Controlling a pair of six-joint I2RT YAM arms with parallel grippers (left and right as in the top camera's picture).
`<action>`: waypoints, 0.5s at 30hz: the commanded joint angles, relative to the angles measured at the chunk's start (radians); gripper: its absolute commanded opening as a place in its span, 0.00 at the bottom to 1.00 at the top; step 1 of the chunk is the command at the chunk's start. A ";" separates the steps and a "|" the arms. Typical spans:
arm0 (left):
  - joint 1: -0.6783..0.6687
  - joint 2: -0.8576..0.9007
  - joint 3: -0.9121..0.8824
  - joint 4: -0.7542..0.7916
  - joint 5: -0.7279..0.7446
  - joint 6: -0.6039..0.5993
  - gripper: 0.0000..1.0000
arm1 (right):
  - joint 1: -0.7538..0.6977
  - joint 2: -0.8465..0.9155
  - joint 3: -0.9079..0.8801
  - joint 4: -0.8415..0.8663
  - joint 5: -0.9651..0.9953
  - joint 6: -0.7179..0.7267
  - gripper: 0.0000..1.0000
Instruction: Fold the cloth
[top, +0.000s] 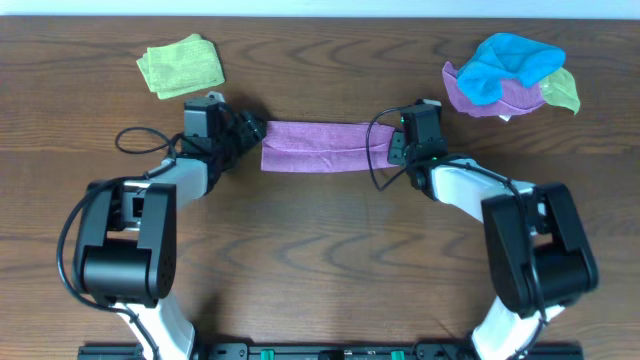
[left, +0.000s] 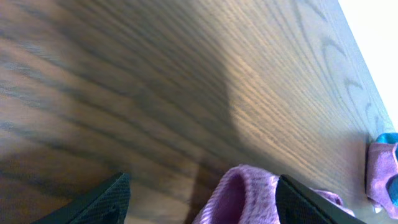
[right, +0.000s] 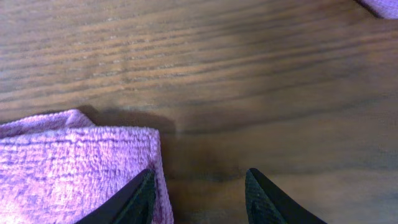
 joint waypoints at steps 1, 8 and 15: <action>0.031 -0.047 0.000 -0.034 0.041 0.047 0.77 | -0.004 -0.089 0.013 -0.031 0.025 0.000 0.48; 0.039 -0.169 0.000 -0.159 0.042 0.068 0.78 | -0.004 -0.221 0.013 -0.141 0.021 0.068 0.51; 0.039 -0.271 0.000 -0.215 0.128 0.067 0.91 | -0.005 -0.336 0.013 -0.317 -0.074 0.259 0.59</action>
